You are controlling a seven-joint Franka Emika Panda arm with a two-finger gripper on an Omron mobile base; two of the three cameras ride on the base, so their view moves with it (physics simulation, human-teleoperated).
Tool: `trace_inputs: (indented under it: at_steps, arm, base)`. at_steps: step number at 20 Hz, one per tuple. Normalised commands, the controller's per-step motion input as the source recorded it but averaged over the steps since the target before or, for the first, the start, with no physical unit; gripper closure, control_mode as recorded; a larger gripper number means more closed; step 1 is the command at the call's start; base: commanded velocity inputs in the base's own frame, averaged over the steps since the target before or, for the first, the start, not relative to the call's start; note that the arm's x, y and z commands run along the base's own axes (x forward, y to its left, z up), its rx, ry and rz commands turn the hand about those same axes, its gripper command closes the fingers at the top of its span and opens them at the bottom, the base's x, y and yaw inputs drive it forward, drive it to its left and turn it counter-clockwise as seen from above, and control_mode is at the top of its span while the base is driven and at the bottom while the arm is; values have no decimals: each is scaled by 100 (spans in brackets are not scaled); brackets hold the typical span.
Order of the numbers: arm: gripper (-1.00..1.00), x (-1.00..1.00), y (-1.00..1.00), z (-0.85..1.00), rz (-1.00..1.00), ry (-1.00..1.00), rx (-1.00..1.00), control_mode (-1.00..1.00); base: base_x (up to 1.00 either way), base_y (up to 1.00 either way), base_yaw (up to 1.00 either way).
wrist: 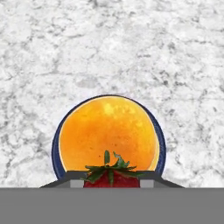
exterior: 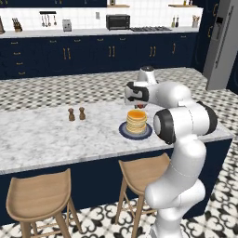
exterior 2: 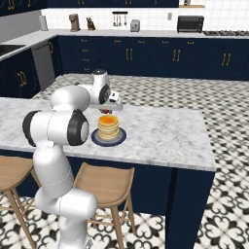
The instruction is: Take the strawberry from the fridge and place it on top of the pancake, located on the dining counter.
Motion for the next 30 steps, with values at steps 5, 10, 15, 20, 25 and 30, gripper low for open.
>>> trace_inputs:
  at_steps: [5, 10, 15, 20, 25, 30]
  arm:
    - [100, -8, 0, -18, 0, 0, 0, -100]
    - [100, 1, 0, -28, 0, 1, 0, -100]
    - [100, 10, 0, -22, 0, 5, -1, -100]
    - [100, 31, 0, -1, 0, 0, 0, -100]
    - [100, 31, 0, -3, 0, 0, 0, -100]
    - [100, 2, 0, -24, 0, 0, 0, -100]
  base:
    - [0, 0, 0]
    - [0, 0, 0]
    - [0, 0, 0]
    - [0, 0, 0]
    - [0, 0, 0]
    - [0, 0, 0]
